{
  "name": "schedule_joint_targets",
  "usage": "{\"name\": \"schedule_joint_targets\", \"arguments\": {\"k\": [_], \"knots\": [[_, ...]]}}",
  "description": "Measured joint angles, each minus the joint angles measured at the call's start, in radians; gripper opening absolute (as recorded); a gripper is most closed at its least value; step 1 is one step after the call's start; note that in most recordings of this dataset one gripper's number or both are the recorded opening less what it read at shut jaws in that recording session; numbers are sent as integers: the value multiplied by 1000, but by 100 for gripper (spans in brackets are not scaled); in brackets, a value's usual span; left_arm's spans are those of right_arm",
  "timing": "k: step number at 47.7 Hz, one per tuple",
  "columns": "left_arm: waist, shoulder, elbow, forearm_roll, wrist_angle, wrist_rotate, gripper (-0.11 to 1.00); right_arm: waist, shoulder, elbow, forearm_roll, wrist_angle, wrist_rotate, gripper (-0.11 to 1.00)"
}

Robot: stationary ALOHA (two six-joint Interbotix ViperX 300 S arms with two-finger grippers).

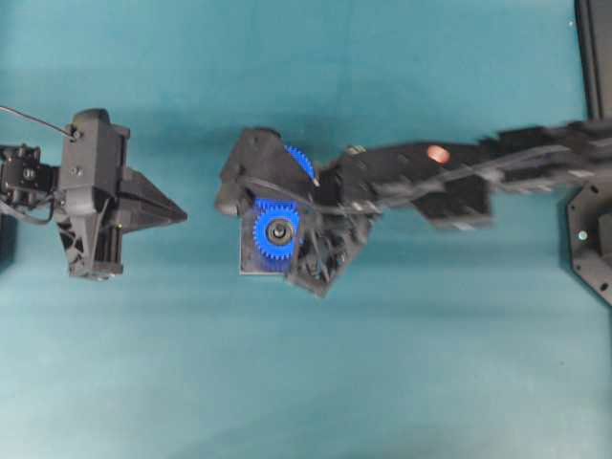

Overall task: Fit the small gear onto the shaft.
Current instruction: 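Lower the small gear onto the shaft, adjusting to mesh with large gear, then open the right gripper and lift it away from the gear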

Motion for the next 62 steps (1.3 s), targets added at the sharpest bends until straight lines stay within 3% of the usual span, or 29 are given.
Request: {"name": "schedule_joint_targets", "arguments": {"k": [7,23,44,52,62], "knots": [[0,2,0,0,-2,0,0,-18,0,-32,-34,-37,0,1],[0,2,0,0,-2,0,0,-84,135,-120,-38,-110,-37,1],[0,3,0,0,-12,0,0,-87,150,-81,-29,-84,-49,1],[0,2,0,0,-12,0,0,-48,106,-18,-5,-38,-46,1],[0,3,5,0,-12,0,0,48,52,37,18,-26,20,1]]}}
